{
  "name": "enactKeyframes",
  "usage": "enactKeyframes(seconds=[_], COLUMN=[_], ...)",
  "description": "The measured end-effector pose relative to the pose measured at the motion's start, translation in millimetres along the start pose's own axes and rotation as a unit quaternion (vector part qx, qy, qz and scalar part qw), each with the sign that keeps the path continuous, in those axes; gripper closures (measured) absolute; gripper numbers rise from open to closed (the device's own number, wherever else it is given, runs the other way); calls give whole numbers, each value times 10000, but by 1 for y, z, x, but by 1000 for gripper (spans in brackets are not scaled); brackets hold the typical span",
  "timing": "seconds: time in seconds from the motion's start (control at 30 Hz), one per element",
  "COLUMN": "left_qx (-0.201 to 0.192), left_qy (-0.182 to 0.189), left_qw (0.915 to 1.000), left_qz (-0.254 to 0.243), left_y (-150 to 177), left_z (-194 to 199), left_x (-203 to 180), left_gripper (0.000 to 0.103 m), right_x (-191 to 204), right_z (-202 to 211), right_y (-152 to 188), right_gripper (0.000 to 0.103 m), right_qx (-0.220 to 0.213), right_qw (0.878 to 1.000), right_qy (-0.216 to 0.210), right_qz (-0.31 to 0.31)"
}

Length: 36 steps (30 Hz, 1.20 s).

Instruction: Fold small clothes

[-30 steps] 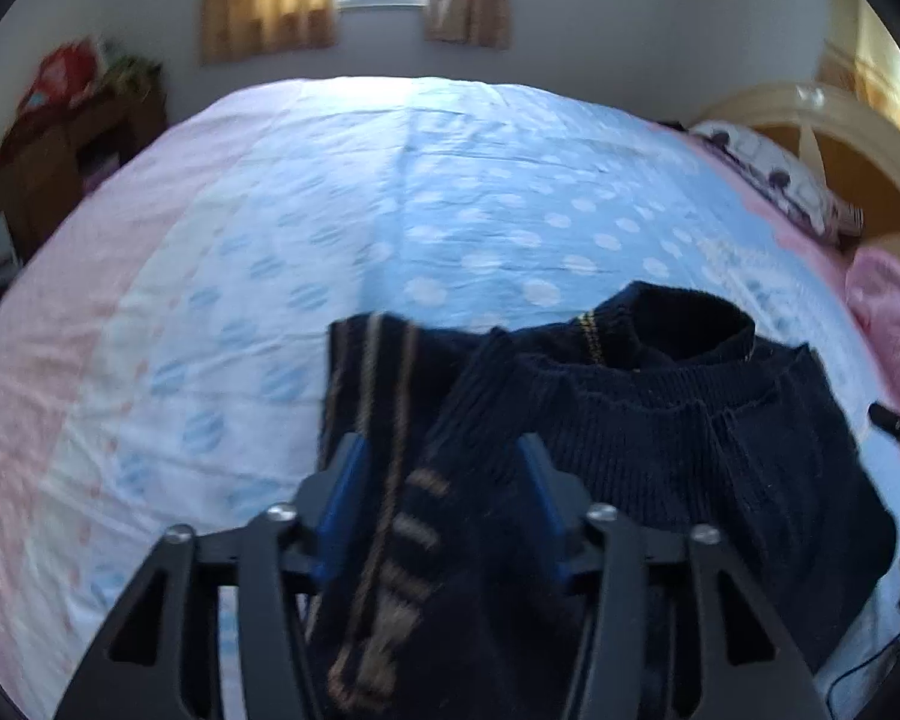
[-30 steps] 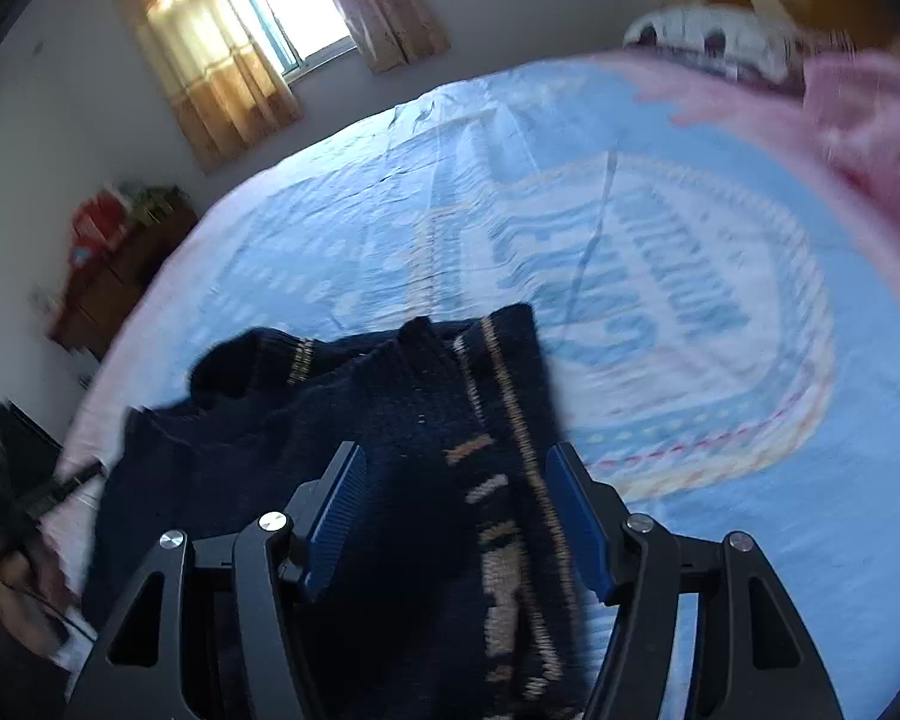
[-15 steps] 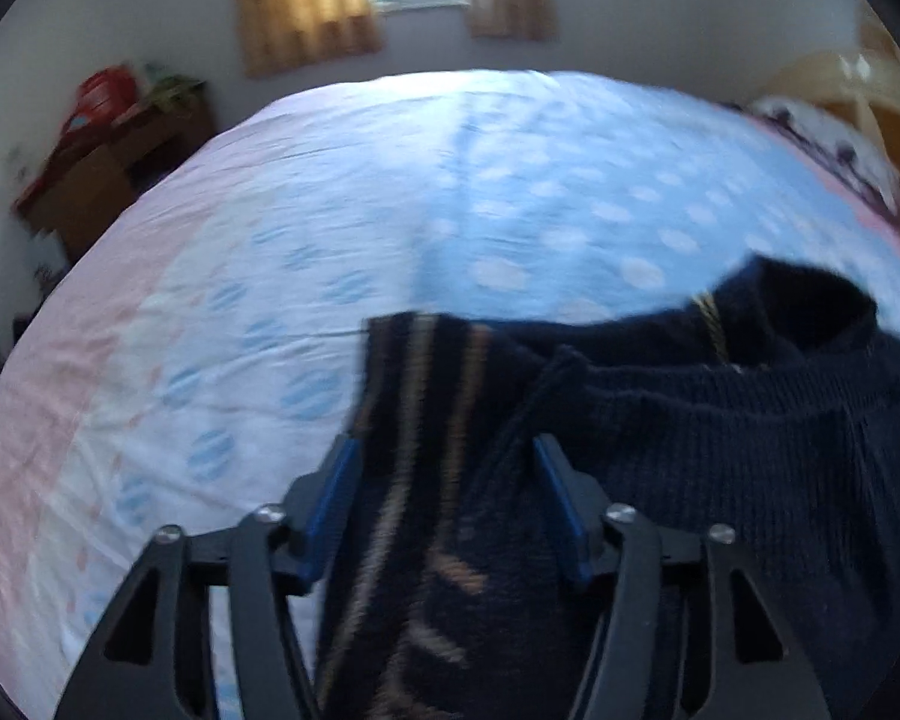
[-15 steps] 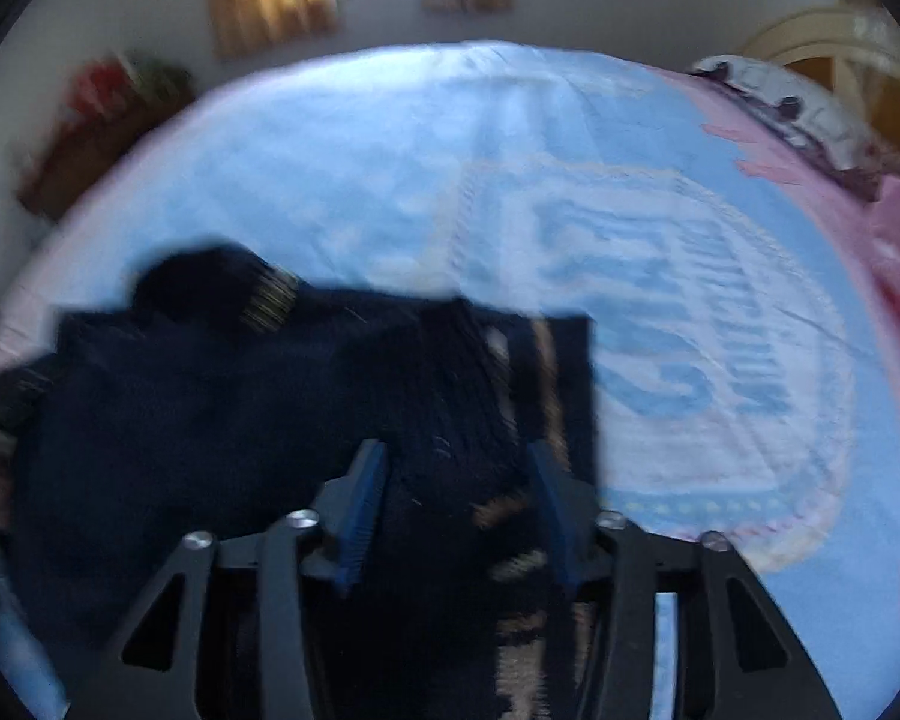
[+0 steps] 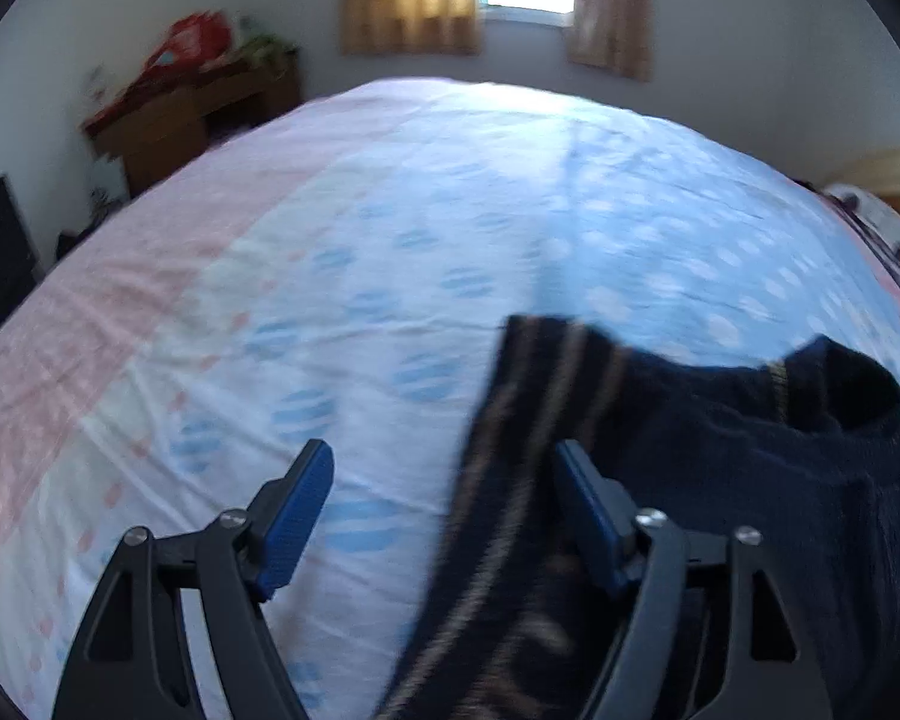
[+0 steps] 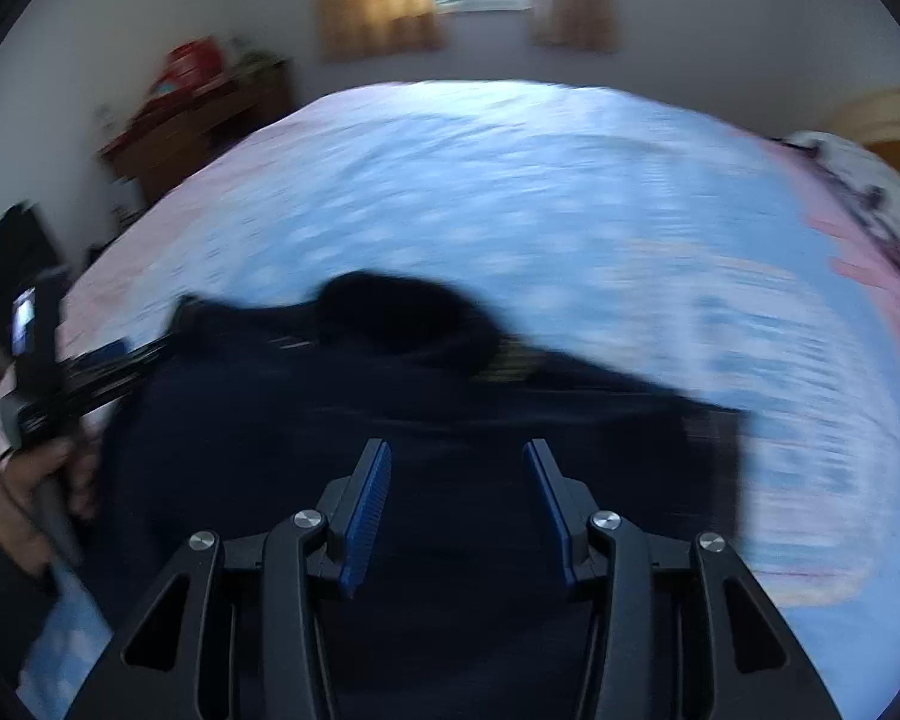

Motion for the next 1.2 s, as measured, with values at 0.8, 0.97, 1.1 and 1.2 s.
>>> enactKeyframes(seconds=[0.8,0.97,1.1,1.2], left_qx=[-325,-666,-944,-953], left_qy=[585,1073,1082,1160], left_qw=[9921,9859,9864,9871], left_qz=[1056,1099,802,562], left_y=[4,3,11,22], left_z=[11,34,64,79], left_x=[34,40,35,26], left_gripper=[26,26,14,5], right_x=[7,-13,-28,-47], right_z=[-65,-17,34,39], right_y=[-28,-10,26,60], right_gripper=[94,64,64,64], right_qx=[168,-22,-260,18], right_qw=[9984,9993,9994,9986], right_qy=[547,231,100,500], right_qz=[20,-297,-199,-188])
Point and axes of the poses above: each gripper's, at about its wrist camera, not at the fingertips, and z roughly against the way its jaws point, x to its left, y to its underside, the point moved 4 cm from there along -z, roughly the way its jaws point, and after that the axes turned 1 degree about y, right-handed, at the moved point
